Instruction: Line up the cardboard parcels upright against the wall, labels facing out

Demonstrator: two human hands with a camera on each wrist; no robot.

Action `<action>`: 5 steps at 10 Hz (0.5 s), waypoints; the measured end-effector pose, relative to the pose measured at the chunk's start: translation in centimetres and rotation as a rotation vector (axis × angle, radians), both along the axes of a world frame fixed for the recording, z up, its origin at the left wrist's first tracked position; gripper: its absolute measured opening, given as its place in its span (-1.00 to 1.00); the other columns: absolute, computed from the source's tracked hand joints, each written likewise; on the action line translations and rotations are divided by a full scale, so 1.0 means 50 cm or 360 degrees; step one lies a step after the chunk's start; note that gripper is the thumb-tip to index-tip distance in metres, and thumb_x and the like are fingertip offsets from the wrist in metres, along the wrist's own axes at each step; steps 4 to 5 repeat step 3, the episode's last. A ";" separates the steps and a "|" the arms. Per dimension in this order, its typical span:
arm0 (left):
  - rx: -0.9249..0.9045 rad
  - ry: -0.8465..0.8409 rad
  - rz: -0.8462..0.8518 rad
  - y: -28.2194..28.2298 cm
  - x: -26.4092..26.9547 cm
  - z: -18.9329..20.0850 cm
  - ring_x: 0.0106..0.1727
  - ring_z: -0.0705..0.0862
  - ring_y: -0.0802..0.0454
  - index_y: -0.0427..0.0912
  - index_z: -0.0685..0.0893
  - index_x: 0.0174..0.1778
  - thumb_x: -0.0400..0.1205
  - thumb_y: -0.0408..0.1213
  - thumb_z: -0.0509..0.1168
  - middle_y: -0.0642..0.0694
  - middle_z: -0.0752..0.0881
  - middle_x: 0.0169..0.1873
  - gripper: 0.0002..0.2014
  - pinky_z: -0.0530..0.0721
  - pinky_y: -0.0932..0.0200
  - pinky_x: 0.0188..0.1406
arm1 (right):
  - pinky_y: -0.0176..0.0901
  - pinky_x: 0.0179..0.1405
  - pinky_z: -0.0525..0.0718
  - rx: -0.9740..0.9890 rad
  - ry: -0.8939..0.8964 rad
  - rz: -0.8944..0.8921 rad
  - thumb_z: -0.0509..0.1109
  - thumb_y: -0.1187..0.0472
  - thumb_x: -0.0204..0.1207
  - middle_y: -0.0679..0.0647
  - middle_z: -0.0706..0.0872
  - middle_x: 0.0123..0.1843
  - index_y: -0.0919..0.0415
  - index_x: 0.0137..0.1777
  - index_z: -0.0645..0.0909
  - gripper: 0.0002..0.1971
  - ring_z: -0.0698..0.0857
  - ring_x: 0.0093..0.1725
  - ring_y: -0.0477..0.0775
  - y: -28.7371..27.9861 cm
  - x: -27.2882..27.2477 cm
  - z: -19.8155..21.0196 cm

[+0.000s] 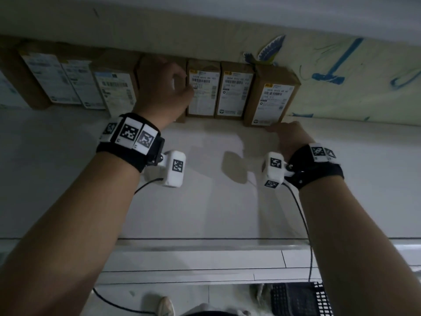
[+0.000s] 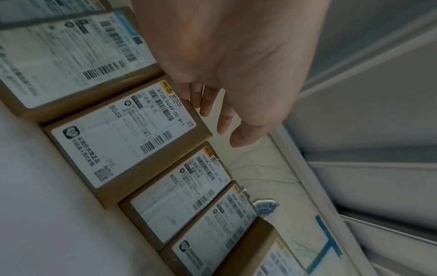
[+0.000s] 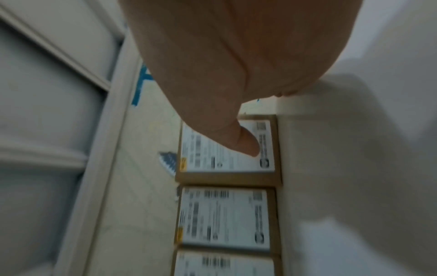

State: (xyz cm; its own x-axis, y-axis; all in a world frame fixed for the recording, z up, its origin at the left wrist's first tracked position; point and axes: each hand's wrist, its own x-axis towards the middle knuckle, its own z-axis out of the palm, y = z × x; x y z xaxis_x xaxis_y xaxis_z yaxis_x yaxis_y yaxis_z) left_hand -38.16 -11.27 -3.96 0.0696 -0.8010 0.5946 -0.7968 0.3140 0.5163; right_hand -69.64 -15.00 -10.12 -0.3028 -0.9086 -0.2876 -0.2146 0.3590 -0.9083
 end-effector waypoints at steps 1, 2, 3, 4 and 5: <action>0.0000 -0.0019 -0.0007 -0.007 -0.003 -0.010 0.34 0.58 -0.10 -0.22 0.74 0.14 0.62 -0.12 0.40 -0.15 0.64 0.17 -0.72 0.35 0.27 0.17 | -0.05 -0.11 0.73 -0.0039 0.0039 -0.0111 0.64 0.19 0.43 0.15 0.67 0.10 0.30 0.37 0.44 -0.40 0.70 0.01 0.15 0.014 0.050 -0.006; -0.0014 -0.0171 -0.0033 0.010 0.007 -0.010 0.47 0.51 -0.23 -0.27 0.74 0.15 0.61 -0.14 0.41 -0.30 0.63 0.31 -0.69 0.19 0.35 0.16 | -0.05 0.00 0.61 -0.0038 -0.0002 -0.0094 0.55 0.26 0.52 0.20 0.71 0.27 0.31 0.45 0.57 -0.50 0.69 0.11 0.22 0.032 0.095 0.004; -0.0022 -0.0132 -0.0090 0.012 0.033 -0.012 0.56 0.47 -0.30 -0.28 0.72 0.21 0.59 -0.14 0.40 -0.35 0.55 0.42 -0.65 0.43 0.11 0.41 | -0.05 0.11 0.56 -0.0086 0.0013 -0.0102 0.52 0.22 0.59 0.10 0.66 0.25 0.25 0.50 0.60 -0.52 0.63 0.16 0.19 0.063 0.140 0.038; -0.0022 -0.0132 -0.0090 0.012 0.033 -0.012 0.56 0.47 -0.30 -0.28 0.72 0.21 0.59 -0.14 0.40 -0.35 0.55 0.42 -0.65 0.43 0.11 0.41 | -0.05 0.11 0.56 -0.0086 0.0013 -0.0102 0.52 0.22 0.59 0.10 0.66 0.25 0.25 0.50 0.60 -0.52 0.63 0.16 0.19 0.063 0.140 0.038; -0.0022 -0.0132 -0.0090 0.012 0.033 -0.012 0.56 0.47 -0.30 -0.28 0.72 0.21 0.59 -0.14 0.40 -0.35 0.55 0.42 -0.65 0.43 0.11 0.41 | -0.05 0.11 0.56 -0.0086 0.0013 -0.0102 0.52 0.22 0.59 0.10 0.66 0.25 0.25 0.50 0.60 -0.52 0.63 0.16 0.19 0.063 0.140 0.038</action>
